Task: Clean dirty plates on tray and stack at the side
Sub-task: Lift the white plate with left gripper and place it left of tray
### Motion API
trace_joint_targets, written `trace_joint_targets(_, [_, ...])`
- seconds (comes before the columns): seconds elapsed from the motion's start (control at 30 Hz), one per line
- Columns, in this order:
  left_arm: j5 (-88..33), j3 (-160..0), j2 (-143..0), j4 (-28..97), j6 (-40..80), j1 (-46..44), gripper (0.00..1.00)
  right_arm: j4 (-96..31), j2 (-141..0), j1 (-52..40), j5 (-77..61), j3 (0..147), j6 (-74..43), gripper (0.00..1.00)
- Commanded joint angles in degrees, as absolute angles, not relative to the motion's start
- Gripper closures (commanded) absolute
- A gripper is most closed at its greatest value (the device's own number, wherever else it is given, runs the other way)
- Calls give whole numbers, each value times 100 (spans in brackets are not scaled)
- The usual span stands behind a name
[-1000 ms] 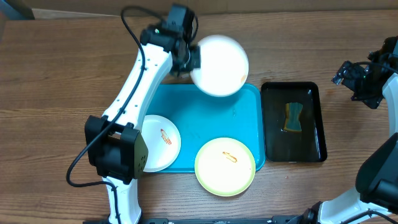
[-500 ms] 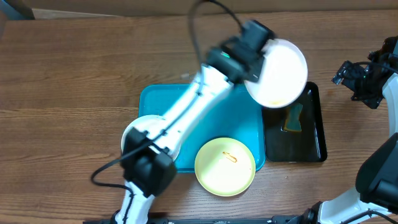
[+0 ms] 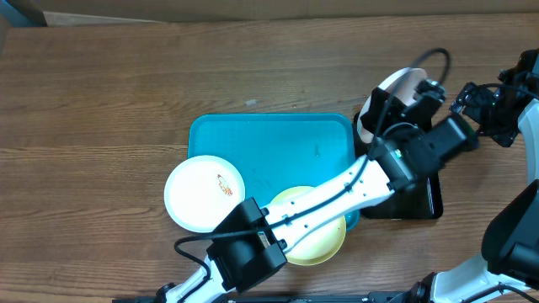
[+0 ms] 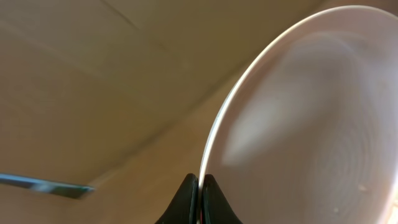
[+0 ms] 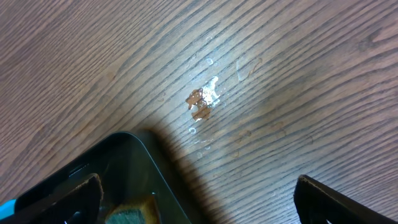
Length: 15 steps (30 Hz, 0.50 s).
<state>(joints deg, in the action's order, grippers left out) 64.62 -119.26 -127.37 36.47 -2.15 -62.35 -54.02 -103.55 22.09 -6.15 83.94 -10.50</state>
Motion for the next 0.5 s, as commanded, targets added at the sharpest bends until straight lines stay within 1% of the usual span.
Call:
trace_joint_targets(0.0, [7778,-12018,-12641,3402,-923,-6272,96,-5384,-10298,2193,-604,8385,-1072,0])
trace_joint_targets(0.2, [7839,-12018,-12641,3374,-897,-6261,96,-5384,-10298,2193,-604,8385,-1074,0])
trace_joint_targets(0.27, [7762,-12018,-12641,3382,-681,-6259,96,-5384,-10300,2193,-604,8385,-1072,0])
trace_joint_targets(0.37, [7133,-12018,-12641,3627,-353,-6219,96,-5384,-10298,2193,-604,8385,-1072,0])
trace_joint_targets(0.47, [5994,-12018,-12641,4226,292,-6086,96,-5384,-10300,2193,-604,8385,-1072,0])
